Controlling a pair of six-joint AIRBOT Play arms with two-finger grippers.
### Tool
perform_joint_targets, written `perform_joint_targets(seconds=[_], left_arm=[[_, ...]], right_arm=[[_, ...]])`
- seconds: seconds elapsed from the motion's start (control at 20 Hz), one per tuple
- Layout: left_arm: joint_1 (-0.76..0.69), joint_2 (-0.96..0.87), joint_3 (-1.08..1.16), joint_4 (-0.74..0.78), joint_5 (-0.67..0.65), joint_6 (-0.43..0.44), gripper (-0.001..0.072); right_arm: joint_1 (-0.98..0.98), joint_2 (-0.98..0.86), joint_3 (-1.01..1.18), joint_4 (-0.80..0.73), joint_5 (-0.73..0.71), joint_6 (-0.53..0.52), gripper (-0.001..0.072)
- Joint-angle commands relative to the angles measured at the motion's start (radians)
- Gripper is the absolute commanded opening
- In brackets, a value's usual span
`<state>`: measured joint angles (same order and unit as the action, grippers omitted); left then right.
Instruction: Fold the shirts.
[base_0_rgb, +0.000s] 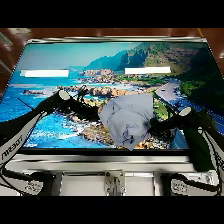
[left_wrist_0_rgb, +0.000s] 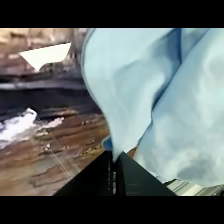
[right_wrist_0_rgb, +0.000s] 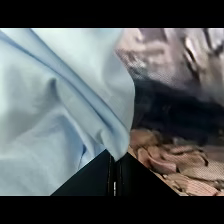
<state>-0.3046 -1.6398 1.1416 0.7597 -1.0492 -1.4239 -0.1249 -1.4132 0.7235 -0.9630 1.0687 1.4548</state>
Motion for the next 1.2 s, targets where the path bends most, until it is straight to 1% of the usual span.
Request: perform_joint_targets(seconds=[0.0,0.1,0.2,0.25,0.3,0.35,0.55,0.65,0.75,0.85,0.9,1.05,1.15], left_arm=[[0.038,0.064,0.004,0.032,0.0,0.026,0.0036],[0.071,0.132,0.033,0.094,-0.006,0.026,0.0036],[0.093,0.241,0.103,0.173,-0.027,0.025,0.0035],[0.099,0.306,0.146,0.2,-0.024,0.026,0.0035],[0.104,0.374,0.2,0.234,-0.018,0.026,0.0035],[0.109,0.451,0.267,0.269,-0.005,0.025,0.0035],[0.162,0.718,0.542,0.352,0.117,0.024,0.0036],[0.213,0.826,0.628,0.368,0.172,0.024,0.0036],[0.264,0.908,0.65,0.371,0.176,0.023,0.0036],[0.306,0.969,0.649,0.383,0.126,0.013,0.0036],[0.32,0.988,0.649,0.406,0.077,0.003,0.0036],[0.335,0.996,0.647,0.522,-0.124,-0.007,0.0037],[0.336,0.991,0.616,0.55,-0.217,-0.013,0.0036]], right_arm=[[0.024,-0.013,0.021,-0.034,-0.01,0.027,0.0067],[0.014,0.035,0.087,-0.098,0.038,-0.012,0.0067],[0.014,0.14,0.199,-0.149,0.076,-0.108,0.0067],[0.014,0.212,0.273,-0.15,0.085,-0.188,0.0067],[0.014,0.283,0.35,-0.155,0.084,-0.239,0.0067],[0.014,0.361,0.441,-0.164,0.072,-0.263,0.0067],[0.014,0.616,0.728,-0.179,-0.092,-0.254,0.0067],[0.014,0.708,0.801,-0.18,-0.111,-0.247,0.0068],[0.014,0.77,0.826,-0.184,-0.104,-0.218,0.0068],[0.014,0.812,0.826,-0.188,-0.106,-0.18,0.0068],[0.014,0.822,0.826,-0.191,-0.107,-0.173,0.0068],[0.014,0.816,0.826,-0.218,-0.14,-0.173,0.0068],[0.015,0.785,0.826,-0.224,-0.195,-0.172,0.0068]])
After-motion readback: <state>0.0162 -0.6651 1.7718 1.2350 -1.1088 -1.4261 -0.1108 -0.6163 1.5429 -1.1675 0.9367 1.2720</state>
